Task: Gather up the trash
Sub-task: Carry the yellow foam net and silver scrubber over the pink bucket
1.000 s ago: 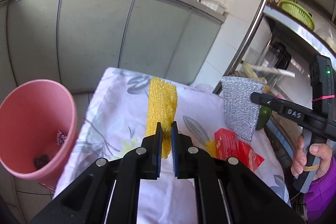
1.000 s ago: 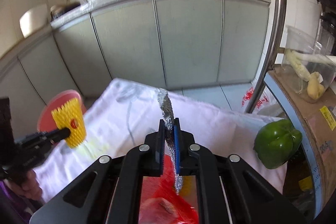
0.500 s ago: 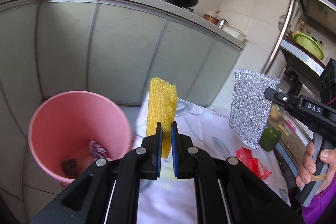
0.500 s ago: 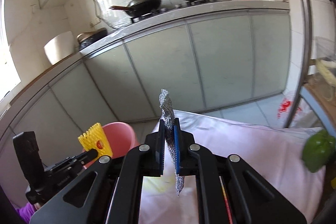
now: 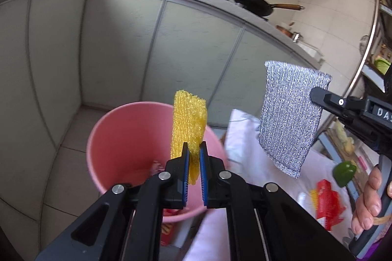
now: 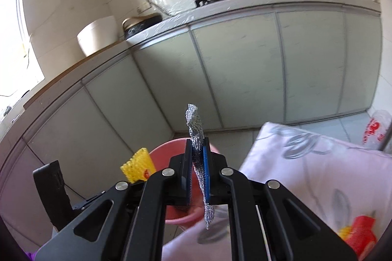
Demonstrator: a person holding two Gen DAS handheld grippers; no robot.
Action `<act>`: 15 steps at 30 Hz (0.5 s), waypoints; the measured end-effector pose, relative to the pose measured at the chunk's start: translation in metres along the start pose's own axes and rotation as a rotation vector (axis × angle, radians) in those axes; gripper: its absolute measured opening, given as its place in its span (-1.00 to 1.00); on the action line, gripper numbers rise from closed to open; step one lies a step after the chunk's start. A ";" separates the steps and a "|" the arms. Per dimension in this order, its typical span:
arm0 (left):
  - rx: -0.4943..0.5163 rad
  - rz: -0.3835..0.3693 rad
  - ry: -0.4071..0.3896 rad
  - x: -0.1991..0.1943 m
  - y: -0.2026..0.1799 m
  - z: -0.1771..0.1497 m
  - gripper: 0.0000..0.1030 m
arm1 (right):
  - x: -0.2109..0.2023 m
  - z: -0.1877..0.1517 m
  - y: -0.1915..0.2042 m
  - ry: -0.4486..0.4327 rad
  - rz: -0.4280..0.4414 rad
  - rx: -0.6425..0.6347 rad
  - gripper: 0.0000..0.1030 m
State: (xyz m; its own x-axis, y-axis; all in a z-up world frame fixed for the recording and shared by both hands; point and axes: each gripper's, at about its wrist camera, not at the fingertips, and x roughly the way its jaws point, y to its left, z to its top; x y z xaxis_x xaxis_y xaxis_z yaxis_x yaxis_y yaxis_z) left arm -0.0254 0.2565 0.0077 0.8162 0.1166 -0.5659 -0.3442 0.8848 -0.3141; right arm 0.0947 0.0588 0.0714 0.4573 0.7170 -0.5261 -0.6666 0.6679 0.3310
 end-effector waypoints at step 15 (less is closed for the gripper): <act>-0.034 0.078 0.075 0.037 0.032 -0.020 -0.86 | 0.092 -0.035 0.042 0.128 0.034 -0.028 -0.85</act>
State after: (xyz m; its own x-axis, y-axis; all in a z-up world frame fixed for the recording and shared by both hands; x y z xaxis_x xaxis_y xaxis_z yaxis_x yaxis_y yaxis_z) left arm -0.0158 0.2802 -0.0384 0.7497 0.1498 -0.6446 -0.4222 0.8583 -0.2916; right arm 0.0879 0.1458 0.0094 0.3569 0.7065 -0.6111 -0.6972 0.6369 0.3291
